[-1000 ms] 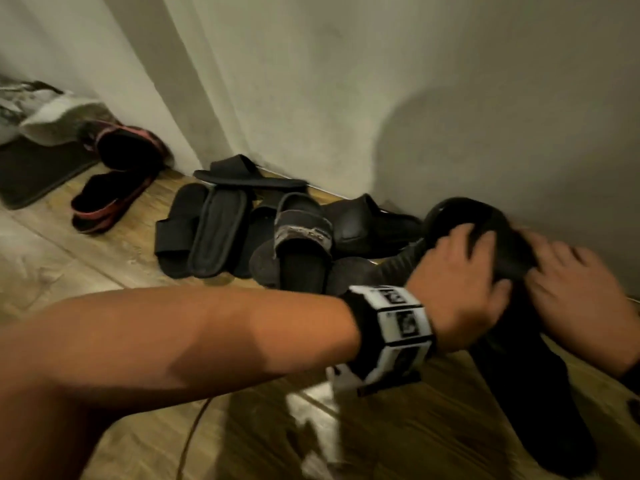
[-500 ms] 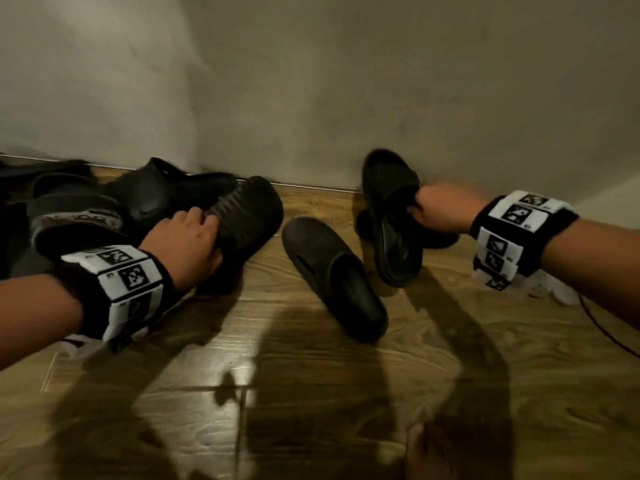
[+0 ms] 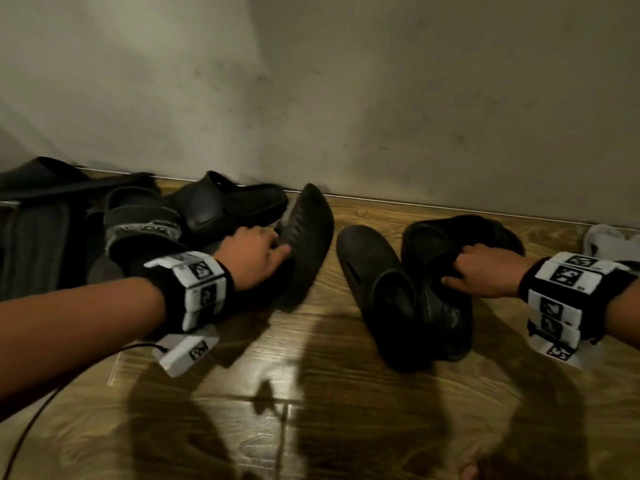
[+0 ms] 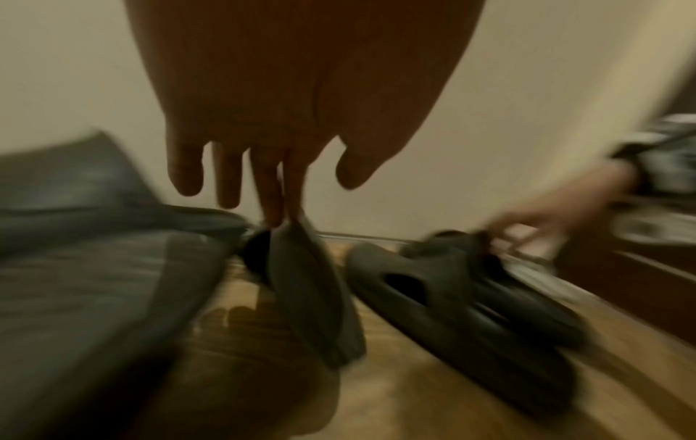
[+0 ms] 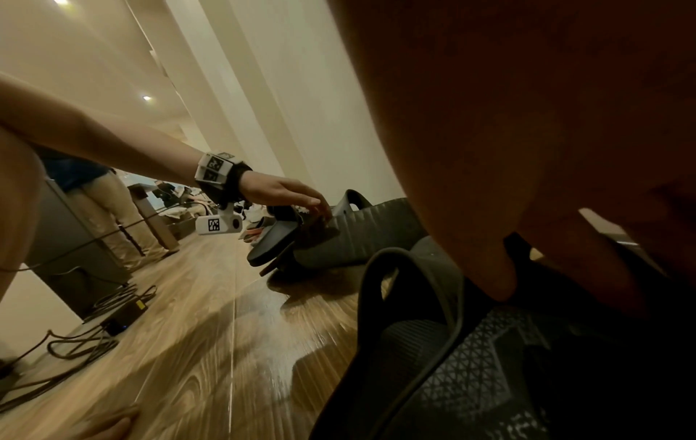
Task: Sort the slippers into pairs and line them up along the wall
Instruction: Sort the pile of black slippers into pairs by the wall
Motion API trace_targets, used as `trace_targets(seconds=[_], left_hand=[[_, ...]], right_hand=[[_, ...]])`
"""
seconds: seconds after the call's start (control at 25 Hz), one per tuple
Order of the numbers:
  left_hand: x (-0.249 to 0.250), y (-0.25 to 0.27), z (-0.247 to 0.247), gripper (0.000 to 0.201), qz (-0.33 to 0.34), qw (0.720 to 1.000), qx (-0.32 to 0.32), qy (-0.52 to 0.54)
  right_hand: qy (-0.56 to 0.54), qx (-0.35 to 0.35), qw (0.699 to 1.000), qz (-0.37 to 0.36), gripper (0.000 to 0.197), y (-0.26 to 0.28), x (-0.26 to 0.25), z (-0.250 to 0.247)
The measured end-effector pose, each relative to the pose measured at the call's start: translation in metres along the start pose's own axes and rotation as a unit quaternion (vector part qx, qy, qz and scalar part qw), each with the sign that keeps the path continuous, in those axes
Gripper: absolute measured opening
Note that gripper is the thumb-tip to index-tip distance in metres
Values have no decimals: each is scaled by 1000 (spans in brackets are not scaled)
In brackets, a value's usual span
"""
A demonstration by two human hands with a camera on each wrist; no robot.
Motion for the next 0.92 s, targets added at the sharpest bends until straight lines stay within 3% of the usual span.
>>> trace_targets(seconds=[0.08,0.16,0.2,0.28,0.36,0.4,0.6,0.72,0.84,0.92], left_hand=[[54,17,18,38,115,990,-51,65],[91,34,40,33,180,976,-91,87],[93,33,43,32,172,979,-70,90],[71,20,40,33,78,993,-12,85],[33,5,43,39,-26,999,-23,31],[20,-2,46,42,-46,998,-46,9],[28,-33,59,56,57,987,-136,-64],[50,-38,38,60,89,991,-80,-59],[51,-19,18,55,69,991,-4,-112],[44,0,17,53,70,984,-6,-163]], right_hand=[[23,-1,1000,2,53,-4,-3,-1],[52,6,999,2,53,-5,-6,-2],[65,12,998,0,53,-5,-8,-4],[77,18,997,-4,52,-2,-10,-5],[75,26,997,-9,51,3,-12,-7],[73,29,997,-12,50,5,-13,-7],[23,-50,998,35,51,13,-1,14],[-13,-31,999,22,53,9,6,26],[13,72,997,-3,58,-2,3,9],[52,79,995,-25,72,-22,-3,7]])
Point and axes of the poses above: each hand's wrist, its own y-axis away from the middle knuckle, its own z-axis out of the palm, x = y × z, the point moved 10 cm from there along -y, towards the middle knuckle, and after that the axes turned 14 degrees about -y, right-handed, at the moved point
